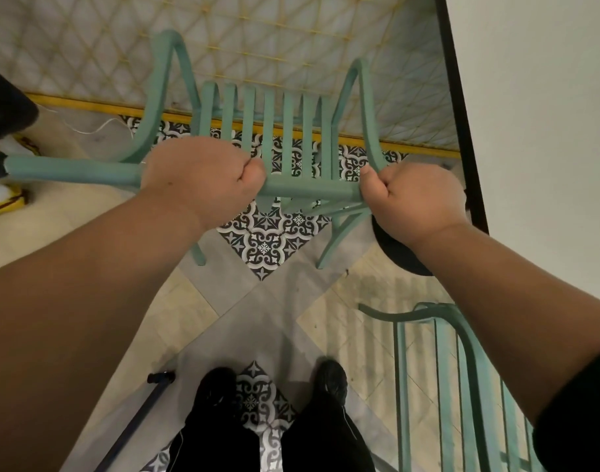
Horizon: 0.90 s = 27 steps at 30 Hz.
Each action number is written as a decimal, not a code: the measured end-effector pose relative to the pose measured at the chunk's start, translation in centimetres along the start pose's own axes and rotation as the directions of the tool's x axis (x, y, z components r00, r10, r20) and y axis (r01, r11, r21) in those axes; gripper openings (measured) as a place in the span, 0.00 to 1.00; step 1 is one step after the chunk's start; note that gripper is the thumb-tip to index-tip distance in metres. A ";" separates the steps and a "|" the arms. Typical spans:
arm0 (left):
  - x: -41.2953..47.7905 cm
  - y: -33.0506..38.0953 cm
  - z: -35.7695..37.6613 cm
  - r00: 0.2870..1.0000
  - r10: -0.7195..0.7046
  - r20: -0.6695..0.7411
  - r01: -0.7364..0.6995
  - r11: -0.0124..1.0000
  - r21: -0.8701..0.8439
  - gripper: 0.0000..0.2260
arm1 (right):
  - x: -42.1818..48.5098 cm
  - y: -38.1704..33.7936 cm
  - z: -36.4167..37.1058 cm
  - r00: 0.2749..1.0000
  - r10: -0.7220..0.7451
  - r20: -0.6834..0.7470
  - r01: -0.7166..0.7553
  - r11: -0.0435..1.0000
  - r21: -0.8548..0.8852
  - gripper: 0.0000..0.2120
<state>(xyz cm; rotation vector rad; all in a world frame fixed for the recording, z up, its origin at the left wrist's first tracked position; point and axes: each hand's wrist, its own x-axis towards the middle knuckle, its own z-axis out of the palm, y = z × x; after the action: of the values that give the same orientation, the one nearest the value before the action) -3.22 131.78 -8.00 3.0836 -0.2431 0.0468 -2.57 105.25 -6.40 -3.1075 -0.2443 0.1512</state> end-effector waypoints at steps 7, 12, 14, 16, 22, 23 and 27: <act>0.5 -2.1 -0.4 0.999 0.035 0.033 -0.035 0.999 0.000 0.26 | -0.8 -1.9 -0.1 0.999 0.015 0.046 -0.016 1.000 0.018 0.32; 0.9 -3.6 -0.8 0.997 0.064 0.051 -0.064 0.998 -0.009 0.25 | -1.0 -3.2 -0.1 0.998 0.014 0.060 -0.015 1.000 0.016 0.34; 1.1 -4.3 -0.8 0.995 0.081 0.056 -0.079 0.996 -0.042 0.23 | -1.1 -3.7 -0.1 0.998 0.011 0.066 -0.012 1.000 0.026 0.34; 1.4 -5.2 -0.7 0.994 0.097 0.041 -0.095 0.994 -0.045 0.21 | -1.1 -4.2 0.0 0.997 0.003 0.075 -0.005 0.999 0.036 0.35; 2.0 -7.4 -0.8 0.995 0.098 0.033 -0.097 0.994 -0.043 0.20 | -1.2 -5.9 -0.3 0.992 -0.053 0.117 0.050 0.998 0.031 0.37; 2.0 -7.7 -0.9 0.994 0.104 0.034 -0.103 0.994 -0.040 0.21 | -1.2 -6.2 -0.3 0.989 -0.060 0.132 0.056 0.998 0.033 0.38; 2.1 -9.1 -1.2 0.991 0.116 0.071 -0.112 0.992 -0.054 0.21 | -1.5 -7.6 -0.4 0.980 -0.110 0.165 0.105 0.994 0.040 0.38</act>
<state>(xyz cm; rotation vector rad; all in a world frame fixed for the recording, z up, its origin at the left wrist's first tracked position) 0.26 140.50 -7.12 3.0222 -0.4175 -0.0677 -5.17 112.50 -5.68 -3.0431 -0.4088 0.4099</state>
